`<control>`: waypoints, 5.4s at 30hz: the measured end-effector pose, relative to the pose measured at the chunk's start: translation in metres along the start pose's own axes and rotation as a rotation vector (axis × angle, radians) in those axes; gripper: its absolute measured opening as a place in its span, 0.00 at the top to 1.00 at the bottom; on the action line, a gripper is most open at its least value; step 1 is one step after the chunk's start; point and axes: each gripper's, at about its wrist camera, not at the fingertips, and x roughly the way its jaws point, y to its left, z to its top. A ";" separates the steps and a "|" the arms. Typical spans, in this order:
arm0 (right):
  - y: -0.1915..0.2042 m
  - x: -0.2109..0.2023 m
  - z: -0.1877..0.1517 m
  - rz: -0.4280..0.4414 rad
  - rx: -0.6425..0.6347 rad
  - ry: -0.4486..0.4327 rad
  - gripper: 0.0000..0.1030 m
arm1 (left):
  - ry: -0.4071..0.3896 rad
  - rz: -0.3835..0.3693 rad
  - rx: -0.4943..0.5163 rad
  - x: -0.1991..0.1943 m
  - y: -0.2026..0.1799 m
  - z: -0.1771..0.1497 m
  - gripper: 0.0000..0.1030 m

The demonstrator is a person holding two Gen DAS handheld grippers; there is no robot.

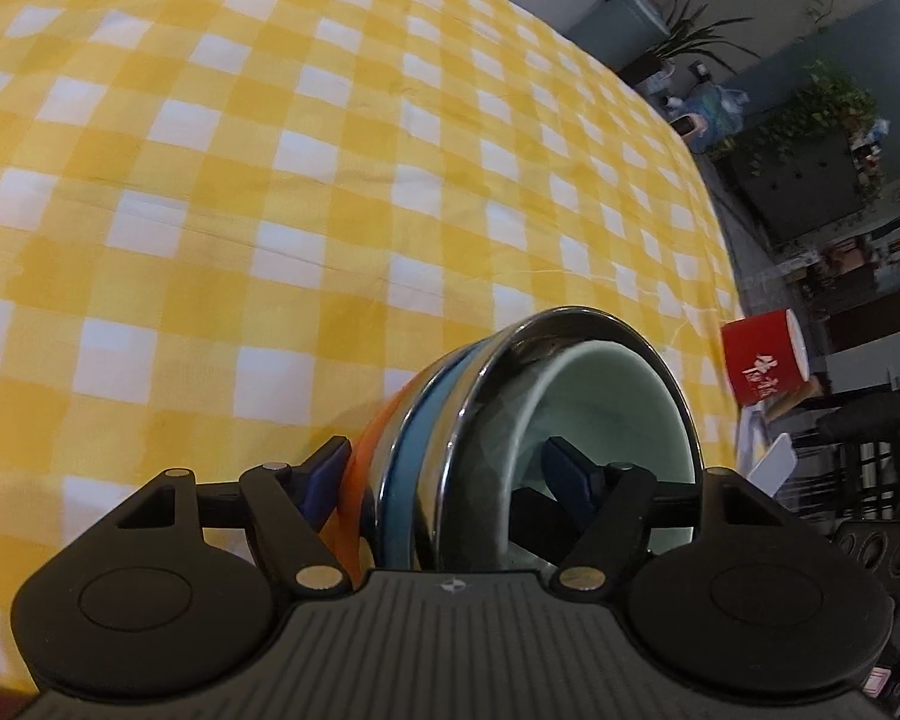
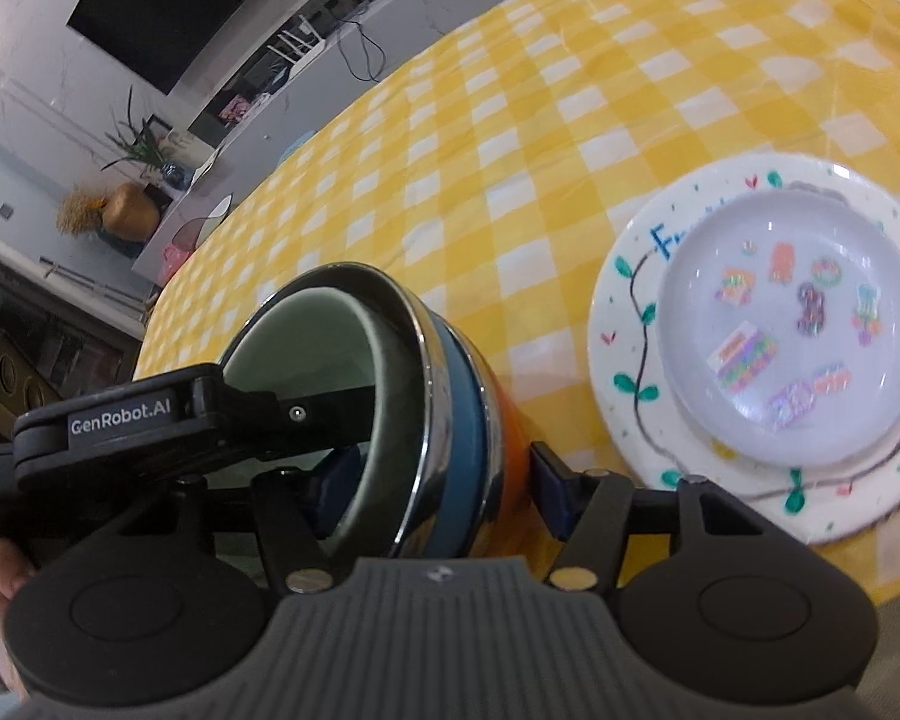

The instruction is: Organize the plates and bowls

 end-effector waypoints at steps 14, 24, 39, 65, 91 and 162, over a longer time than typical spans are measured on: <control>0.012 -0.036 0.023 0.047 0.046 0.013 0.44 | -0.047 0.032 0.014 -0.033 -0.042 0.008 0.22; -0.019 -0.095 0.052 -0.026 0.089 -0.039 0.44 | -0.002 -0.037 0.107 0.003 -0.113 0.015 0.22; -0.084 -0.105 0.061 -0.095 0.163 -0.038 0.44 | 0.101 -0.078 0.136 0.075 -0.138 0.010 0.22; -0.070 -0.132 0.047 -0.116 -0.011 -0.268 0.03 | -0.340 0.279 0.490 -0.007 -0.161 -0.029 0.10; 0.003 -0.172 -0.071 -0.304 -0.302 -0.214 0.03 | -0.426 0.415 0.434 -0.081 -0.160 -0.142 0.14; 0.023 -0.153 -0.107 -0.306 -0.284 -0.208 0.03 | -0.379 0.395 0.431 -0.075 -0.145 -0.170 0.15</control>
